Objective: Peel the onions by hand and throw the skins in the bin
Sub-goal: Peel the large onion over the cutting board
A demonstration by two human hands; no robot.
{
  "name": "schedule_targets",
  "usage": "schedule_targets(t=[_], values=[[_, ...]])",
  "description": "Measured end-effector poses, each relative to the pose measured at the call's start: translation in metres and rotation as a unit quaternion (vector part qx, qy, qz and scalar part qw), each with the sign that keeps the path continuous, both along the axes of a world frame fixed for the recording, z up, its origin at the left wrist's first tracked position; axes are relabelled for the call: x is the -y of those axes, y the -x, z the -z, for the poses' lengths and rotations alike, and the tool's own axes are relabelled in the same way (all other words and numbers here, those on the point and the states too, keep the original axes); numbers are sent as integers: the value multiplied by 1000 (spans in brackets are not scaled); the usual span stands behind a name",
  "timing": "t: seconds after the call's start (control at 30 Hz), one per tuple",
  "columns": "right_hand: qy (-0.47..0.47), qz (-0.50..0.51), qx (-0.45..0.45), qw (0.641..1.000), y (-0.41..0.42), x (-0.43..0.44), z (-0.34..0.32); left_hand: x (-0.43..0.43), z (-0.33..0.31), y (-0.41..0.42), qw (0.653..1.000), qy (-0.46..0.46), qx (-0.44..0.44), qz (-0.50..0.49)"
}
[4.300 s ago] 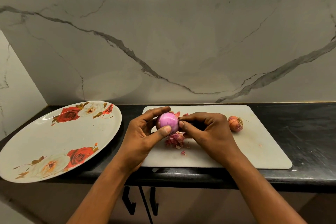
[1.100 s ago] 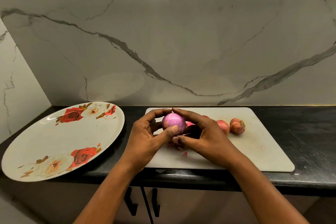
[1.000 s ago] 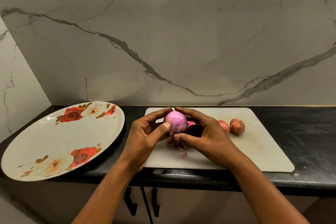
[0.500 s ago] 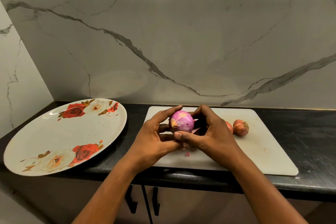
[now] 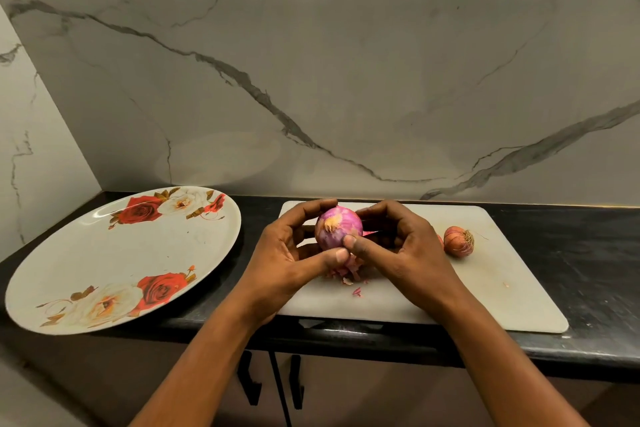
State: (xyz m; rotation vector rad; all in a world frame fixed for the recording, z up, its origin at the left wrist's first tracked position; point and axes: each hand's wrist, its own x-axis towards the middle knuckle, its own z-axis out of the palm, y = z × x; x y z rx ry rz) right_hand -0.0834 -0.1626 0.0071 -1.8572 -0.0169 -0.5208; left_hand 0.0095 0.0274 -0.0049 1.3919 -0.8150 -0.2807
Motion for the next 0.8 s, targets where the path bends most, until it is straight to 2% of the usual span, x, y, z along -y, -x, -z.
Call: schedule_targets(t=[0.37,0.63,0.8], values=[[-7,2,-21,1000,-7,5,9,-2,4,-3,999,-39,36,11],[38,4,-21,999,-5,5,6,-1,4,-4,992,-79,99,8],[70,-7,-2,997,-3,4,5,0,5,-4,991,-85,99,6]])
